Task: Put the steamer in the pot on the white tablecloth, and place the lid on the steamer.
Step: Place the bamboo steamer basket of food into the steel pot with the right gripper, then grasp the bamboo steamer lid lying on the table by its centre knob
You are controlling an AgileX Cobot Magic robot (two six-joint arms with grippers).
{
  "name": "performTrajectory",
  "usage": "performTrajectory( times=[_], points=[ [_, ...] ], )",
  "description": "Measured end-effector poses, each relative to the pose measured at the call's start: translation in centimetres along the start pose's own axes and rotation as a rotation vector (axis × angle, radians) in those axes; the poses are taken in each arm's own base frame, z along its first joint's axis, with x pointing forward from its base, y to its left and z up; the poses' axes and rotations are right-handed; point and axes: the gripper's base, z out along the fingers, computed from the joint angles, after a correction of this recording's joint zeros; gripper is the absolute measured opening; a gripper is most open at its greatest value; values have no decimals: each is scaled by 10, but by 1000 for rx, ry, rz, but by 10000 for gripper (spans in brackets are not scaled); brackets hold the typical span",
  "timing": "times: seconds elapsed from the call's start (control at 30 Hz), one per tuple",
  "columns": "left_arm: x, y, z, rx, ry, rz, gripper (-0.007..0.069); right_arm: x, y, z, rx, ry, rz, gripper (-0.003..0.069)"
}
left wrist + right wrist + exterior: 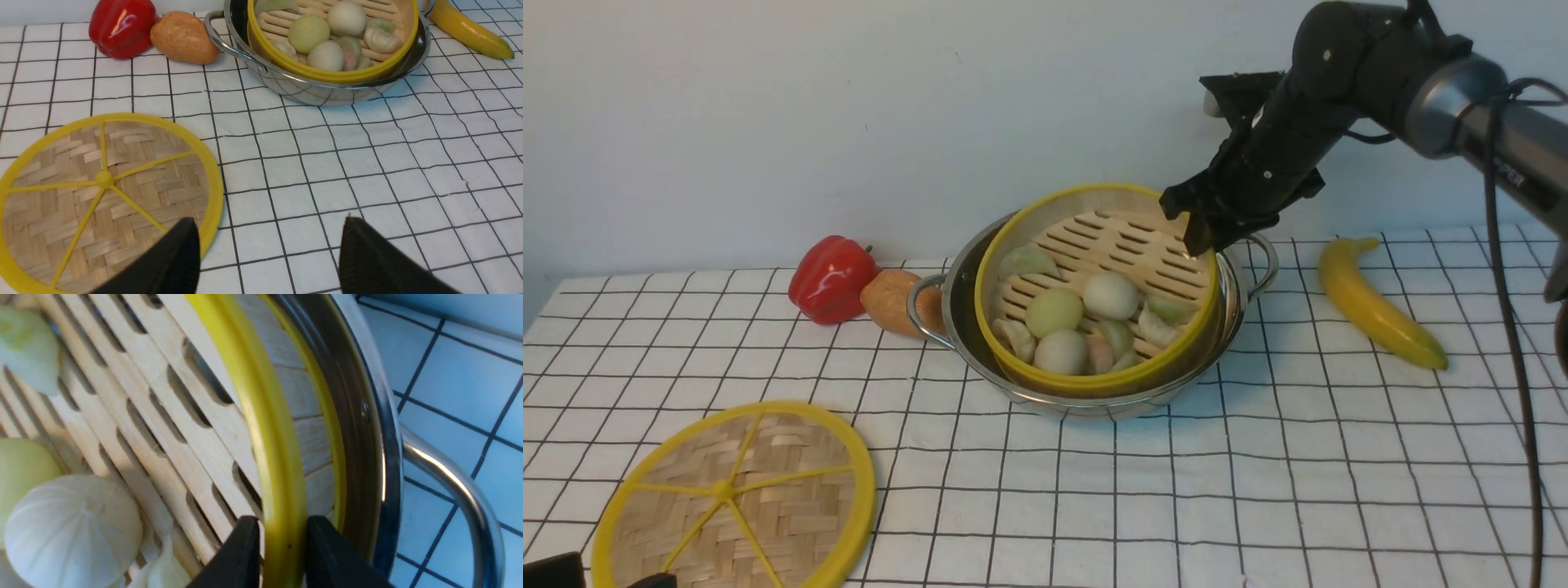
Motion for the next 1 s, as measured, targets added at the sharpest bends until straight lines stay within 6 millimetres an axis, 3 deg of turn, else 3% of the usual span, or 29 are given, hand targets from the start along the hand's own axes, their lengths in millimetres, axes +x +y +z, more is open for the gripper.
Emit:
performTrajectory(
  times=[0.4, 0.63, 0.87, 1.0],
  points=[
    [3, -1, 0, 8, 35, -1, 432, -1, 1, -5, 0, -10, -40, 330],
    [3, -1, 0, 10, 37, -1, 432, -2, -4, -9, 68, -15, -136, 351],
    [3, -1, 0, 10, 37, -1, 432, -21, -2, -52, 164, -151, -132, 249],
    [3, -1, 0, 10, 37, -1, 432, -34, 7, -88, 166, -272, -130, 85]
  ],
)
